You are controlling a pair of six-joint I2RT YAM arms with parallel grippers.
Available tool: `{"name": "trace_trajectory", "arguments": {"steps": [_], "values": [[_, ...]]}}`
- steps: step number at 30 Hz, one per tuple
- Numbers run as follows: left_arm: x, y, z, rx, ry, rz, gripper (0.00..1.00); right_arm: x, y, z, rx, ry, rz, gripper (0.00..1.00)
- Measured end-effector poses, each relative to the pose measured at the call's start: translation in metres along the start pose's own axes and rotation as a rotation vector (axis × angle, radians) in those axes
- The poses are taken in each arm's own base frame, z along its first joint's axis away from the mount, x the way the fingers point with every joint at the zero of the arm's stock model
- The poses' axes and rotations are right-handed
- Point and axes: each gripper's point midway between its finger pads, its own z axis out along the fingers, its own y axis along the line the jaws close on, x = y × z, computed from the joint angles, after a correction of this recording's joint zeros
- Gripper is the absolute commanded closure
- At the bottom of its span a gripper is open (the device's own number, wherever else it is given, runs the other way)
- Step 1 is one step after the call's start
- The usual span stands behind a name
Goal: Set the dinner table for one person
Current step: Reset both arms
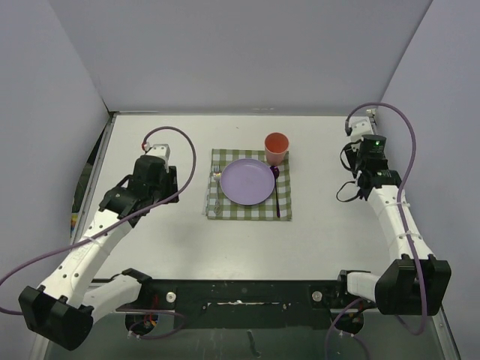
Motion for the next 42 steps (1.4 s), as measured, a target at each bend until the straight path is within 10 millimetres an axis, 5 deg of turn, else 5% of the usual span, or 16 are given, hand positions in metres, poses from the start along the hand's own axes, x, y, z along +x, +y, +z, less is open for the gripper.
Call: {"name": "trace_trajectory", "arguments": {"steps": [8,23,33,42], "values": [[0.017,0.004,-0.007,0.009,0.017,-0.025,0.53,0.036,0.025,-0.001,-0.109,0.064,-0.032,0.48],[0.008,-0.002,-0.007,0.031,0.008,-0.02,0.53,0.064,0.03,-0.015,-0.119,0.067,-0.066,0.42],[0.005,-0.009,-0.003,0.052,0.018,-0.022,0.52,0.056,0.025,-0.021,-0.113,0.044,-0.052,0.43],[-0.02,-0.001,0.014,-0.013,-0.044,0.073,0.49,-0.013,-0.001,-0.007,-0.12,-0.017,-0.084,0.43]]}}
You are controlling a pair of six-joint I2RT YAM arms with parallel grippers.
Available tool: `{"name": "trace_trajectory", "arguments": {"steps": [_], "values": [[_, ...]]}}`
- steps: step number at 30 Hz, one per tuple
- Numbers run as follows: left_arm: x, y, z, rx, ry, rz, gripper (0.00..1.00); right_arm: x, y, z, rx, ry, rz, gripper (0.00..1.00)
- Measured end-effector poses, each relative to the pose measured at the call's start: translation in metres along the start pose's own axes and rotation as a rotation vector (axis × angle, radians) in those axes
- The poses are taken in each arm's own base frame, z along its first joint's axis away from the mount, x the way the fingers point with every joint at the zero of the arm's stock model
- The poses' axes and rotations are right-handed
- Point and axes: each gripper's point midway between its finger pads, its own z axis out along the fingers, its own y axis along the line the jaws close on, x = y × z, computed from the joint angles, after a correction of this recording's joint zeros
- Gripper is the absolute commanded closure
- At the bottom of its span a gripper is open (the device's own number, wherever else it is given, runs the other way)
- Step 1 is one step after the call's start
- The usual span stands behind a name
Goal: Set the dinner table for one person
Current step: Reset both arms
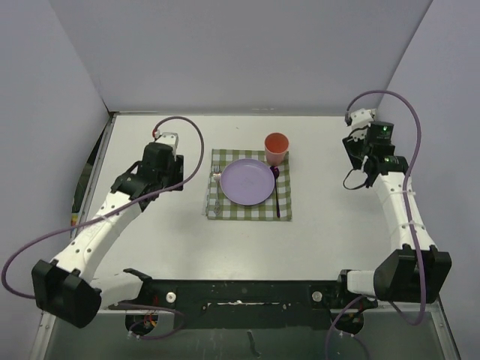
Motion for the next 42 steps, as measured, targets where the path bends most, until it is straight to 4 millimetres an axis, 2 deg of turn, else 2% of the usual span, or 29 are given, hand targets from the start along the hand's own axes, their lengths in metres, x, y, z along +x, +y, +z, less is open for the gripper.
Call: {"name": "trace_trajectory", "arguments": {"steps": [4,7,10,12,16,20,21,23,25,29,30,32,33,35,37,38,39,40,42], "values": [[-0.008,0.005,0.035,-0.069,0.058,0.033,0.49,-0.022,-0.006,0.02,-0.021,0.006,0.016,0.47],[-0.005,0.01,0.06,-0.106,0.099,0.046,0.49,-0.022,-0.002,0.046,-0.05,0.048,0.052,0.49],[-0.006,0.009,0.078,-0.115,0.108,0.045,0.49,-0.008,0.012,0.076,-0.113,0.124,0.091,0.5],[-0.013,0.006,0.09,-0.111,0.094,0.038,0.48,0.009,0.025,0.094,-0.163,0.183,0.114,0.5],[-0.024,-0.003,0.107,-0.093,0.074,0.03,0.49,0.033,0.047,0.112,-0.237,0.264,0.144,0.5],[-0.028,-0.007,0.11,-0.077,0.066,0.022,0.51,0.035,0.053,0.111,-0.256,0.262,0.16,0.55],[-0.028,-0.007,0.11,-0.074,0.066,0.018,0.53,0.034,0.053,0.11,-0.256,0.254,0.162,0.61],[-0.026,-0.008,0.11,-0.069,0.072,0.008,0.56,0.03,0.052,0.107,-0.258,0.235,0.167,0.84],[-0.022,-0.01,0.108,-0.06,0.078,-0.008,0.6,0.025,0.051,0.102,-0.261,0.212,0.176,1.0],[-0.011,-0.005,0.091,-0.05,0.08,-0.022,0.92,0.006,0.043,0.083,-0.257,0.136,0.205,1.0],[-0.01,-0.004,0.083,-0.048,0.074,-0.024,0.97,0.001,0.04,0.077,-0.254,0.112,0.207,1.0],[-0.015,0.0,0.064,-0.042,0.042,-0.033,0.99,-0.01,0.034,0.063,-0.247,0.062,0.213,1.0],[-0.018,0.001,0.058,-0.04,0.029,-0.039,0.96,-0.014,0.032,0.058,-0.245,0.042,0.216,1.0],[-0.028,0.003,0.041,-0.033,-0.017,-0.052,0.74,-0.023,0.03,0.047,-0.246,-0.007,0.228,0.97],[-0.037,0.005,0.028,-0.026,-0.058,-0.059,0.48,-0.029,0.034,0.04,-0.267,-0.051,0.246,0.96],[-0.04,0.006,0.022,-0.023,-0.078,-0.064,0.18,-0.029,0.037,0.038,-0.28,-0.064,0.254,0.95],[-0.042,0.007,0.017,-0.021,-0.094,-0.068,0.06,-0.03,0.041,0.037,-0.296,-0.076,0.266,0.95],[-0.042,0.008,0.012,-0.02,-0.109,-0.068,0.02,-0.029,0.045,0.037,-0.308,-0.082,0.274,0.95],[-0.039,0.011,0.008,-0.023,-0.125,-0.069,0.02,-0.026,0.051,0.04,-0.318,-0.085,0.281,0.93]]}}
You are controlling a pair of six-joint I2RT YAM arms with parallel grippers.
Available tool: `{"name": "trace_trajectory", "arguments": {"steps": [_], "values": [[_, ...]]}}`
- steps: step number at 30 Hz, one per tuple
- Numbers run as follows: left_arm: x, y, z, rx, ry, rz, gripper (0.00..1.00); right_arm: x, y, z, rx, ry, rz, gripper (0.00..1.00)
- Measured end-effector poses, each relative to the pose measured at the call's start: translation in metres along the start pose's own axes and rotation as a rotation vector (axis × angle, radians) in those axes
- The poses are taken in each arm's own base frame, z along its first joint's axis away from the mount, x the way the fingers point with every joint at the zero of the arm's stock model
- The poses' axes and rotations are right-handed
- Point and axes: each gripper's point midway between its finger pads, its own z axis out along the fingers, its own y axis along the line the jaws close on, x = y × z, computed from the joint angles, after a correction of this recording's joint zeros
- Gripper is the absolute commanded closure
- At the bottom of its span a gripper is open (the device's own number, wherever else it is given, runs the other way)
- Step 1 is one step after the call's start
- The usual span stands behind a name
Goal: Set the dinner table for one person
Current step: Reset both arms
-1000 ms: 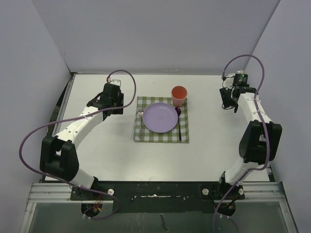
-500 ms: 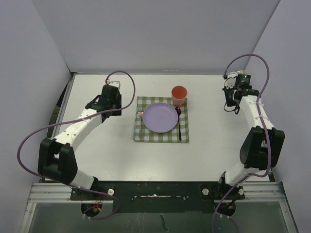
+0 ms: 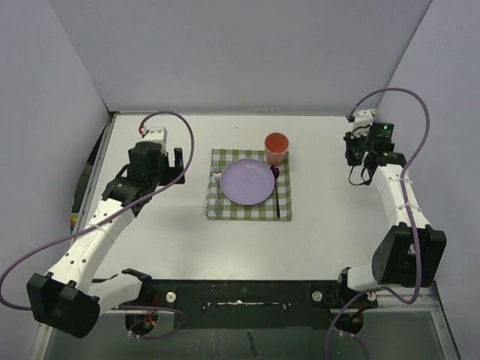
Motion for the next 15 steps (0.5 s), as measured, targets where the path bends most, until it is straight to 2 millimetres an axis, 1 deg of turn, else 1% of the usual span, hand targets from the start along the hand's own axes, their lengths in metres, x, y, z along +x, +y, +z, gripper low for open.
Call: {"name": "trace_trajectory", "arguments": {"steps": [3,4,6,8,9,12,13,15], "values": [[0.011,0.006,0.001,-0.016,0.007,0.021,0.02,0.004,0.001,0.005,0.016,-0.001,-0.013,0.9],[0.016,0.007,0.003,-0.02,0.014,0.036,0.02,0.005,0.0,0.006,0.029,-0.003,-0.022,0.91],[0.024,0.009,0.009,-0.021,0.021,0.063,0.02,0.005,-0.004,0.008,0.059,-0.013,-0.037,0.98],[0.035,0.011,0.016,-0.02,0.019,0.097,0.04,0.01,-0.012,0.01,0.13,-0.025,-0.038,1.0],[0.039,0.011,0.018,-0.018,0.017,0.106,0.05,0.015,-0.015,0.011,0.168,-0.029,-0.036,1.0],[0.049,0.013,0.024,-0.007,-0.014,0.143,0.04,0.037,-0.02,0.016,0.245,-0.005,-0.032,1.0],[0.049,0.014,0.024,-0.002,-0.042,0.154,0.03,0.046,-0.02,0.018,0.258,0.012,-0.022,1.0],[0.048,0.015,0.024,0.005,-0.101,0.17,0.02,0.062,-0.016,0.022,0.261,0.03,-0.005,0.96]]}}
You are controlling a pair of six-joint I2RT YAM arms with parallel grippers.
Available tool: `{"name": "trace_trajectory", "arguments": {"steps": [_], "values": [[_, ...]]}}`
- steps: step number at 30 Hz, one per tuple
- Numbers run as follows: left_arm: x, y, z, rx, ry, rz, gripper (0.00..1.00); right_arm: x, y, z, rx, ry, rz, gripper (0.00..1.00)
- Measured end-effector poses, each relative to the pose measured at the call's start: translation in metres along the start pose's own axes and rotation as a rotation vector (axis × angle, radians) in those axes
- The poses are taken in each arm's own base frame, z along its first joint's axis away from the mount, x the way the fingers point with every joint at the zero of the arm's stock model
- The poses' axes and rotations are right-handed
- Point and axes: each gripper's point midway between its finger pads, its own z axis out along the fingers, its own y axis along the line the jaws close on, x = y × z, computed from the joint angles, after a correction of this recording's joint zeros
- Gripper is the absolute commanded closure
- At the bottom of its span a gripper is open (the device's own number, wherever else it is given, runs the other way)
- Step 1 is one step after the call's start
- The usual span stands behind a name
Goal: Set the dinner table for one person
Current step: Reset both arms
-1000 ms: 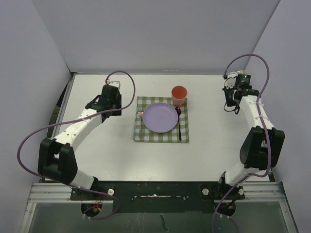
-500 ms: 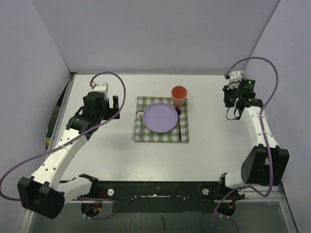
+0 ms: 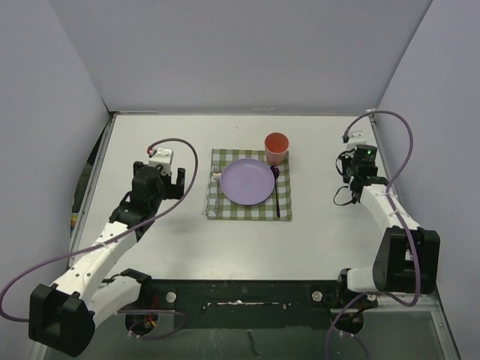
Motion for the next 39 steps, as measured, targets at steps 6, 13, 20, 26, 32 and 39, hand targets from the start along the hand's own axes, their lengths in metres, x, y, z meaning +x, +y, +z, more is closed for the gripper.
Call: {"name": "trace_trajectory", "arguments": {"steps": [6,13,20,26,32,39], "values": [[-0.013,0.003,0.002,-0.003,-0.146,0.049,0.02,0.029,0.037,0.007,-0.098,0.0,0.02,0.83],[0.042,0.009,0.034,-0.057,-0.1,0.118,0.02,0.025,0.073,0.015,-0.133,-0.205,-0.016,0.83],[0.069,0.025,0.065,-0.088,-0.074,0.111,0.02,0.051,0.113,0.007,-0.177,-0.301,-0.124,0.84],[0.101,0.038,0.094,-0.096,-0.049,0.081,0.02,0.027,0.1,0.006,-0.093,-0.387,-0.112,0.92],[0.101,0.055,0.103,-0.076,-0.102,-0.014,0.06,0.02,0.084,0.006,-0.017,-0.406,-0.096,0.92],[0.095,0.047,0.106,0.012,-0.136,-0.045,0.02,0.021,0.092,0.01,-0.056,-0.374,-0.073,0.89]]}}
